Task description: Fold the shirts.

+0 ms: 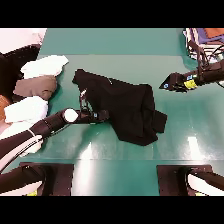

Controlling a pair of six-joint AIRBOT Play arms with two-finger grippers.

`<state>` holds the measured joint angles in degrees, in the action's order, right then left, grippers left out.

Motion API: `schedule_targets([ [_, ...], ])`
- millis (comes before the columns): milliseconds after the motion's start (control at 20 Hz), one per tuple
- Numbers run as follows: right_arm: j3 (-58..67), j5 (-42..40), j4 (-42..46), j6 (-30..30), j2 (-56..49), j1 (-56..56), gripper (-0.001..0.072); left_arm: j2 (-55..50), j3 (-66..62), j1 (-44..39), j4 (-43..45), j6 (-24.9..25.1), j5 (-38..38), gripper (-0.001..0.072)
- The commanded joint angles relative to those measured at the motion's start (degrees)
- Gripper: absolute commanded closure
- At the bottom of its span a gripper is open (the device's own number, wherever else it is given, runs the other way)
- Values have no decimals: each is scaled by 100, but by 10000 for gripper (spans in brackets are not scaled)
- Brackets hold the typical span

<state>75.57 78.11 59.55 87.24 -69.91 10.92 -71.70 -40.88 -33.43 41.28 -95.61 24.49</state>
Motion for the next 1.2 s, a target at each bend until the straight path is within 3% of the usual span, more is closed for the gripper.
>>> schedule_targets([
  [0,-2,7,0,37,2,-9,261,413,-210,505,610,11,483,681],
  [200,-2,4,4,37,2,-7,261,1628,-304,1878,2022,15,1484,681],
  [400,-7,33,20,35,0,-7,261,1945,-238,2651,2765,483,2544,681],
  [650,-7,236,57,33,2,-11,261,1945,-83,2730,3283,645,2509,656],
  [750,-7,243,55,35,0,-11,261,1945,-76,2728,3126,645,2715,189],
  [950,-7,245,55,33,0,-11,261,1945,219,2728,2691,588,3202,186],
  [1050,-7,240,55,33,0,-11,261,1945,649,2728,2041,710,2964,186],
  [1150,-7,232,55,33,0,-11,261,1945,1054,2728,1447,1231,2437,187],
])
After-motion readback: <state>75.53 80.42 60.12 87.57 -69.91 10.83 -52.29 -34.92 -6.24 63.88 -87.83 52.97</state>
